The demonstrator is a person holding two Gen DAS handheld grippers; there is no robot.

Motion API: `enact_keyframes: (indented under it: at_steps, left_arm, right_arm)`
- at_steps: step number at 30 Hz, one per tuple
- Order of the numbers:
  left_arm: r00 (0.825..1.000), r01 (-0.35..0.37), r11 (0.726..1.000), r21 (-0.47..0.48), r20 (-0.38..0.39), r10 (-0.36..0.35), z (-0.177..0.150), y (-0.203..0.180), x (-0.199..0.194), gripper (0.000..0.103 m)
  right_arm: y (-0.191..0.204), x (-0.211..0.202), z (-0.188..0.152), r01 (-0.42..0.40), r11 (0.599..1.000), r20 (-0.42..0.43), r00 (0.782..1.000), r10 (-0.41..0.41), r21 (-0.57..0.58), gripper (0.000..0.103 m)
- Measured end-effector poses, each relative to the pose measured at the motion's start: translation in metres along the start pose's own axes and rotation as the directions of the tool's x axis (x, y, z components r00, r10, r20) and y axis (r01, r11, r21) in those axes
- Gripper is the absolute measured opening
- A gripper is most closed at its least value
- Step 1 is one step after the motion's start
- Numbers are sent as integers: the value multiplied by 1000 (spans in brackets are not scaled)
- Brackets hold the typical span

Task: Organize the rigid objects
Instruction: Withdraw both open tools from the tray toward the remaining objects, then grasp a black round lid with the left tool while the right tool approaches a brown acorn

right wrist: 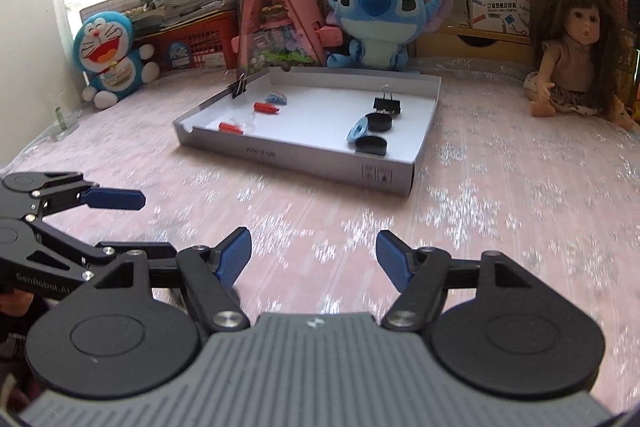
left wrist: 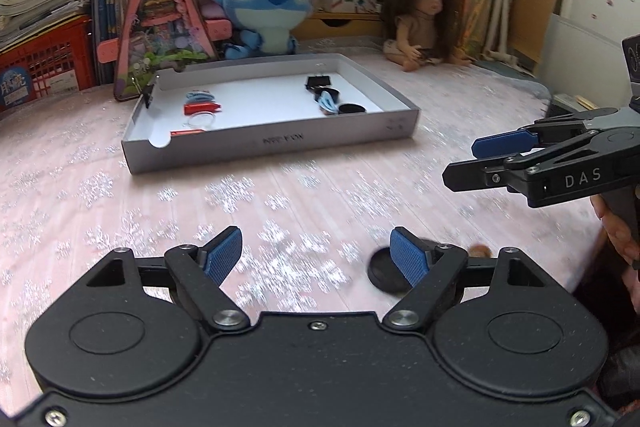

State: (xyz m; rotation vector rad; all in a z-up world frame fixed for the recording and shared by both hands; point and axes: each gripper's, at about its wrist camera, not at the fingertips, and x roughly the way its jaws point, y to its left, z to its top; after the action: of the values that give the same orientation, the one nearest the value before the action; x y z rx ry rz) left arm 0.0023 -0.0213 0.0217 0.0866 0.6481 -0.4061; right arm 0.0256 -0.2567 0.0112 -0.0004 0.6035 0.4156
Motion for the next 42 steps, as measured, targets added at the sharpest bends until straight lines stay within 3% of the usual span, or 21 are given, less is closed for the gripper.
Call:
enact_keyframes:
  at_steps: [7,16,21,27,30,38,42]
  left_arm:
    - [999,33,997,67,12,-34,-13,-15,-9,76]
    - [997,73,992,103,-29,-70,-21,-30,-1,56]
    - [999,40,993,115,-24,-38,-22,-33,4,47]
    - [999,-53,993,110,-3,53,-17,-26,9,44]
    - [998,-61,995,77,0,62,-14,-20,12,42]
    - [998,-52,993,104,30,49,-5,-28,20,42]
    - [999,-44,993,107,19,42,-4,-30,28,42]
  right_arm:
    - [8,-11,-20,-11,1000,-15,1000,11,-17,80]
    - [15,-13,-39,-36,998,-42,999,33,-55,80]
    - [19,-12,-45,-37,995,-53,998,33,-87,80]
    - [20,-13,-50,-43,993,-62,997,36,-112,80]
    - [20,-13,-50,-37,992,-59,998,30,-122,79]
    - [22,-13,-50,3,989,-36,999,-8,-147,50]
    - [21,-13,-49,2,990,-32,999,-7,-144,45]
